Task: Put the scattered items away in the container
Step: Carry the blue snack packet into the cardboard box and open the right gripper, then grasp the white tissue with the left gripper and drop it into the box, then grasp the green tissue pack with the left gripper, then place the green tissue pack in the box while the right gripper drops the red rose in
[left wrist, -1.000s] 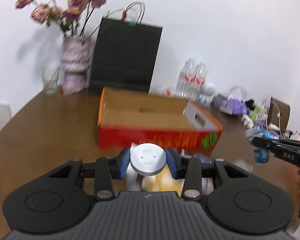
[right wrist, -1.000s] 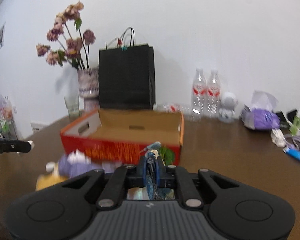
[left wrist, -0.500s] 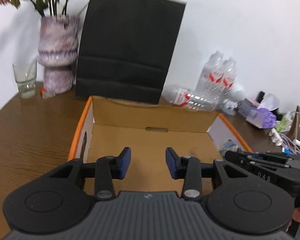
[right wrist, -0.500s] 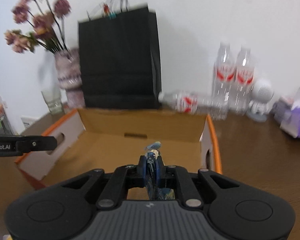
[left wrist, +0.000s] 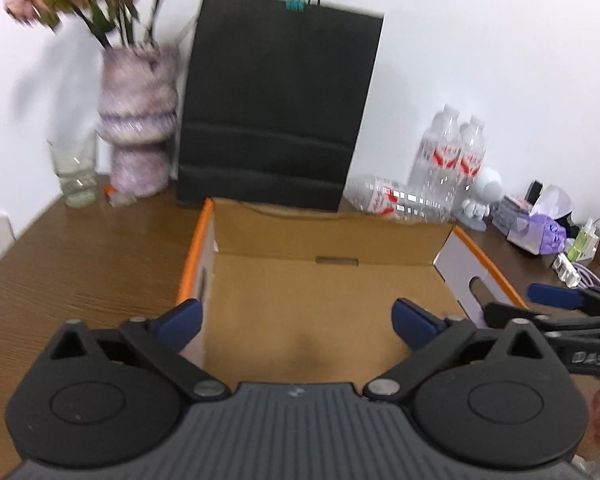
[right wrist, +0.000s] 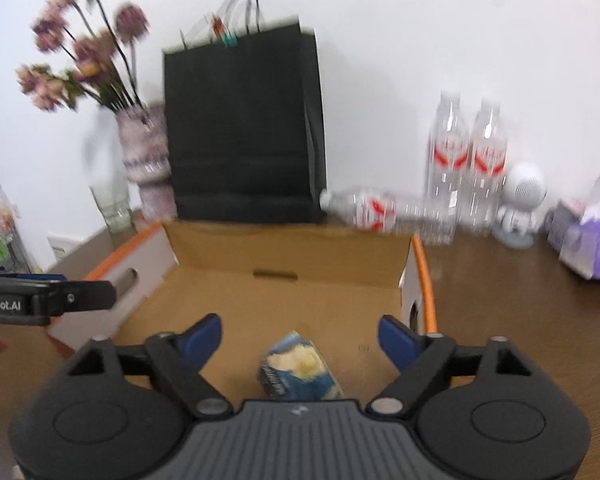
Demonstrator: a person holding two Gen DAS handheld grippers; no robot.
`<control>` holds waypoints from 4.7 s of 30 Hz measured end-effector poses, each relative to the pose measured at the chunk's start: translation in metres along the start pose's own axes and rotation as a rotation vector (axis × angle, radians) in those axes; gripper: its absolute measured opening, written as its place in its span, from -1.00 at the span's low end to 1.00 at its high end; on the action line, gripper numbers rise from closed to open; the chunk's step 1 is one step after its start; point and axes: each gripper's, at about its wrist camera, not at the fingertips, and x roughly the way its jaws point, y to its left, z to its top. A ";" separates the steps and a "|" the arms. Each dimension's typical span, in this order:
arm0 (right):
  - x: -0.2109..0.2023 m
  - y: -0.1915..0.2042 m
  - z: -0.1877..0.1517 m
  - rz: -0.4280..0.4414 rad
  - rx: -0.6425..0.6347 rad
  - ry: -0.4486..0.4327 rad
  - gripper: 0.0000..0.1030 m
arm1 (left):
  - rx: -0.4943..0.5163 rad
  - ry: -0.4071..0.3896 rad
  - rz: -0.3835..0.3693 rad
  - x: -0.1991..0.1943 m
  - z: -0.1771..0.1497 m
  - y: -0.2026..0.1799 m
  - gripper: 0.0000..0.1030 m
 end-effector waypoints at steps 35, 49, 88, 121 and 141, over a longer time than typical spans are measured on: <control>-0.078 -0.010 -0.049 0.005 0.061 -0.007 0.77 | -0.018 -0.045 -0.163 -0.070 -0.014 0.021 -0.52; 0.015 0.005 0.008 -0.004 0.024 0.060 0.77 | -0.053 0.061 -0.141 0.038 0.011 0.004 -0.50; -0.173 0.053 -0.139 0.036 0.033 0.003 1.00 | -0.028 0.061 -0.119 -0.154 -0.144 0.004 1.00; -0.215 0.091 -0.186 0.197 0.017 0.058 0.93 | 0.019 0.190 -0.096 -0.198 -0.211 -0.025 -0.10; -0.154 0.136 -0.180 0.128 -0.113 0.127 -0.16 | -0.070 0.146 -0.174 -0.190 -0.199 0.031 -0.10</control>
